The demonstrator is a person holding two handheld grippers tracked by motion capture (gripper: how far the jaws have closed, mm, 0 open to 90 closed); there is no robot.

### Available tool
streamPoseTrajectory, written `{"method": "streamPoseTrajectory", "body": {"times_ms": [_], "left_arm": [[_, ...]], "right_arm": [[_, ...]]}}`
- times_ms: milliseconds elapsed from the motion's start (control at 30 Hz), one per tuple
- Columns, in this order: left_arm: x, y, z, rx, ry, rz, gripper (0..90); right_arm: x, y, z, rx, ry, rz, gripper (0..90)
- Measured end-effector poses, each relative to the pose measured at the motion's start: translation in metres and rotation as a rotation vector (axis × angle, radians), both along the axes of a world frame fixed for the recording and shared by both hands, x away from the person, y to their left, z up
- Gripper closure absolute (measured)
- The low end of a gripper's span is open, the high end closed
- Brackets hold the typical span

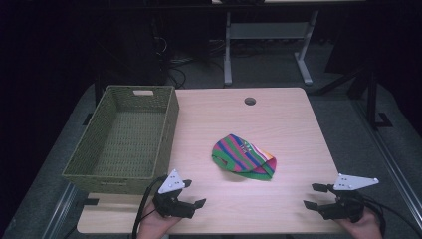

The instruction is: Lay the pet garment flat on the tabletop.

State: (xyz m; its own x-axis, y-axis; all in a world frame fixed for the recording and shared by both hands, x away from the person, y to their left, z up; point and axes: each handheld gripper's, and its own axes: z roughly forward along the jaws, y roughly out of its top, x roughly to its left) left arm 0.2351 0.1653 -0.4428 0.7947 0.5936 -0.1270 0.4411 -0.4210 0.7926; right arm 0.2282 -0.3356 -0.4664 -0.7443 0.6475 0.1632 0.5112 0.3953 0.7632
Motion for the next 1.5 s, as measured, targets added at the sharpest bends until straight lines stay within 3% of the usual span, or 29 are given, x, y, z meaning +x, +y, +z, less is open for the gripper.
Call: {"method": "streamPoseTrajectory", "body": {"times_ms": [233,400,500,867,967,1100,1233,1400,1500], "left_arm": [[0.002,0.000,-0.001,0.002,0.004,-0.010,19.2],[0.003,0.001,-0.002,-0.012,0.008,-0.017,19.1],[0.004,0.000,-0.001,-0.012,0.008,-0.017,19.0],[0.005,0.002,-0.001,-0.023,0.010,-0.010,19.1],[0.005,0.004,-0.001,-0.035,0.010,-0.006,19.0],[0.006,0.004,0.000,-0.020,0.000,0.002,19.1],[0.004,0.004,0.000,-0.043,0.006,0.008,19.3],[0.003,0.002,0.000,-0.011,-0.007,-0.007,19.3],[0.003,0.002,0.000,-0.051,0.008,0.002,19.3]], "right_arm": [[0.001,0.006,0.001,-0.020,0.007,0.004,25.3],[0.004,0.012,0.004,-0.015,0.038,0.038,23.1],[0.006,0.018,0.011,-0.033,0.031,0.049,20.7],[0.033,0.043,0.037,-0.024,0.034,0.167,18.0],[0.039,0.052,0.041,-0.038,0.049,0.183,17.2],[0.044,0.061,0.046,-0.095,0.049,0.206,16.2],[0.050,0.061,0.052,-0.072,0.058,0.214,16.2],[0.054,0.062,0.059,-0.077,0.051,0.229,16.2],[0.060,0.066,0.062,-0.095,0.065,0.243,16.4]]}}
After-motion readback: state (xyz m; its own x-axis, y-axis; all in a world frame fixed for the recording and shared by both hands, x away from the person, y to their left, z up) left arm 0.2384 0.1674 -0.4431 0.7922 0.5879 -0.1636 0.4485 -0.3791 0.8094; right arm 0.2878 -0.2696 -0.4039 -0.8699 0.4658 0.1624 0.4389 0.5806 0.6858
